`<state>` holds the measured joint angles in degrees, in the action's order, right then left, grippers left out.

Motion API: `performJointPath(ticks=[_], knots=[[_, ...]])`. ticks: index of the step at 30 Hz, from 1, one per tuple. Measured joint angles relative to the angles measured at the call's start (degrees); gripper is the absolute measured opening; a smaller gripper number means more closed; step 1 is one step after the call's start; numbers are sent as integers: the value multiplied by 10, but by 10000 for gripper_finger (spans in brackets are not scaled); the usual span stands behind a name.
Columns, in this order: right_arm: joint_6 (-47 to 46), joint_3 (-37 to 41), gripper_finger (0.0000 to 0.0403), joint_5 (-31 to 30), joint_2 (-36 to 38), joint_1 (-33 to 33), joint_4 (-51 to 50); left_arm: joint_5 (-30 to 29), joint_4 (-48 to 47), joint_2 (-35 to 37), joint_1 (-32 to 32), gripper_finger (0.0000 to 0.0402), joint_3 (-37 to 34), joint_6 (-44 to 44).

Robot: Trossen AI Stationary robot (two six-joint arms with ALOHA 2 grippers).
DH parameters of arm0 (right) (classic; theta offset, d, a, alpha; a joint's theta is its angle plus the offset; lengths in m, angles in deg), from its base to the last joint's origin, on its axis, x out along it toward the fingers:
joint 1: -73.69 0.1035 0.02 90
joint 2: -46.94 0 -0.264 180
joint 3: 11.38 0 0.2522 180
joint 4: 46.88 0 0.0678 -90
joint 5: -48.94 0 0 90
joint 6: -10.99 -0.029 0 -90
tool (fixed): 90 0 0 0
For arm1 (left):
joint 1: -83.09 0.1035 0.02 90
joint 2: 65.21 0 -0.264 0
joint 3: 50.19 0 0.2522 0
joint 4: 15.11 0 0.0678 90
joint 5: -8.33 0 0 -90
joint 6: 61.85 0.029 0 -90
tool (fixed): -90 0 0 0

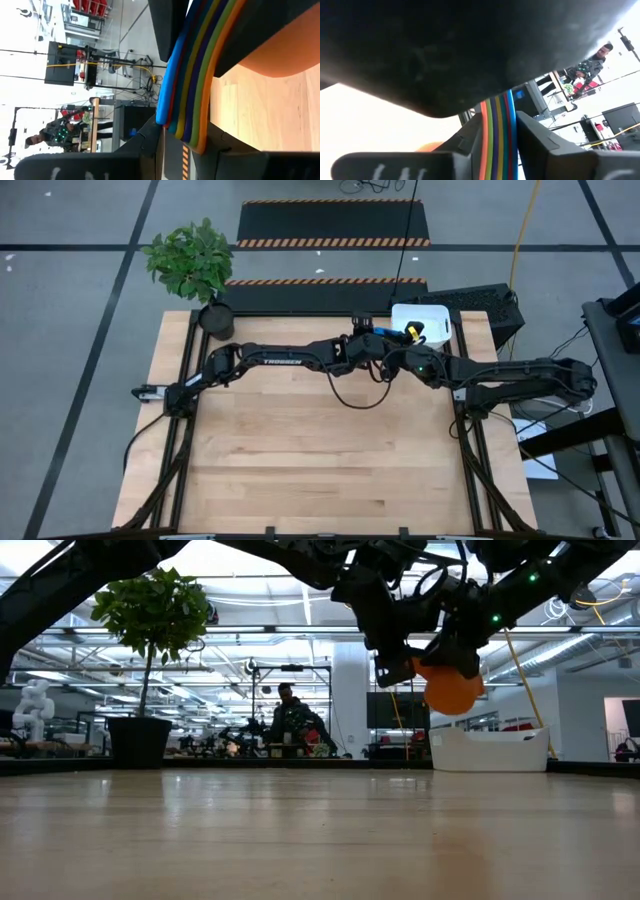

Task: Nest measuring cups in basket
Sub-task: Put the stacked measuring cups into the white bin

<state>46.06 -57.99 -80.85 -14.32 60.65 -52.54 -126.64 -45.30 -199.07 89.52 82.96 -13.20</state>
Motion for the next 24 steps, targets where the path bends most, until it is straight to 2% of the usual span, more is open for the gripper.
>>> performJointPath(ticks=[5,15,18,24], knots=[[0,0,69,1,0,0,0,1,0,0,0,71,0,2],[-6,0,68,4,1,0,0,-1,-2,4,-1,72,0,-5],[-14,0,68,5,0,0,0,0,-5,6,-1,58,0,-8],[-15,0,76,6,0,0,-3,11,-7,7,-1,56,0,-11]])
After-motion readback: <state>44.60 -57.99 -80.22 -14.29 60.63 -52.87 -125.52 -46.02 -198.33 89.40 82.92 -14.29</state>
